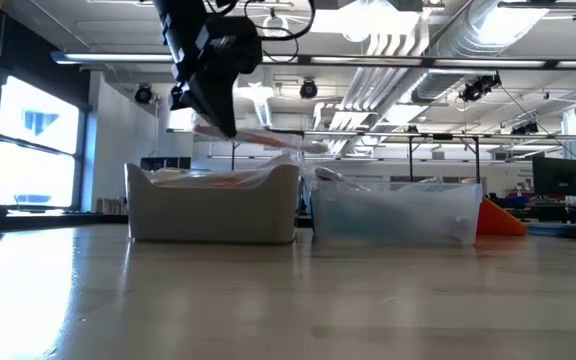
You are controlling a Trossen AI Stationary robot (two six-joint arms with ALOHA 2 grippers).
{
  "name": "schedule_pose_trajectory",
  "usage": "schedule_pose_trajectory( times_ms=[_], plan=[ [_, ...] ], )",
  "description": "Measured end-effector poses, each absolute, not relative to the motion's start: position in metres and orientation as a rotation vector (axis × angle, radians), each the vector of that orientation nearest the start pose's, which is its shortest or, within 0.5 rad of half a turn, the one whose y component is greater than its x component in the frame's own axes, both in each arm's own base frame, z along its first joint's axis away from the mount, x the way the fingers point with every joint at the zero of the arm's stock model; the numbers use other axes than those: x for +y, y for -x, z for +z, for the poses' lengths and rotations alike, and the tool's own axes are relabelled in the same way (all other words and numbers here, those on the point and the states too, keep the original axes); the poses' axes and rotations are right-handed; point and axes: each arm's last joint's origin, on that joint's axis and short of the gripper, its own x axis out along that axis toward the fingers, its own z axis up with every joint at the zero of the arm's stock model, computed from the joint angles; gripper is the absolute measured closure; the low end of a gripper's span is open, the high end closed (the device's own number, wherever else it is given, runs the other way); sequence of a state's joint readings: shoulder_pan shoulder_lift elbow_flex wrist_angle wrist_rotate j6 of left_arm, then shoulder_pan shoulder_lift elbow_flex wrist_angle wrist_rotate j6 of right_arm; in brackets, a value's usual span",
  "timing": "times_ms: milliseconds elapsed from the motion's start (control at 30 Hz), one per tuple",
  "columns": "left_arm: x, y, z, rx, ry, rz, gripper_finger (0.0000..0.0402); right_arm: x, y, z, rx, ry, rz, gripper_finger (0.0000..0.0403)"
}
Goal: Pick & Place Toothbrushes
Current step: Put the orange toothbrush into the gray bin
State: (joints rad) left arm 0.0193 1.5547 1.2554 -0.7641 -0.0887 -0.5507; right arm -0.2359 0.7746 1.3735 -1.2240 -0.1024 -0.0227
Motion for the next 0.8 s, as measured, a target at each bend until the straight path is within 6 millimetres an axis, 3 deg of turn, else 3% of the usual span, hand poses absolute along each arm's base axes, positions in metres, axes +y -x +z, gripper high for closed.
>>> schedule_pose_trajectory(
  times_ms=[267, 533, 800],
  plan=[
    [0.008, -0.298, 0.252, 1.148, 0.446, 0.423, 0.0391, -0.016, -0.077, 0.419, 0.62, -0.078, -0.151, 0.04],
    [0.008, -0.276, 0.239, 1.157, 0.484, 0.452, 0.0392, -0.017, -0.077, 0.419, 0.62, -0.07, -0.175, 0.04],
    [0.007, -0.277, 0.21, 1.023, 0.562, 0.399, 0.0392, -0.018, -0.076, 0.419, 0.621, -0.061, -0.198, 0.04]
  ],
)
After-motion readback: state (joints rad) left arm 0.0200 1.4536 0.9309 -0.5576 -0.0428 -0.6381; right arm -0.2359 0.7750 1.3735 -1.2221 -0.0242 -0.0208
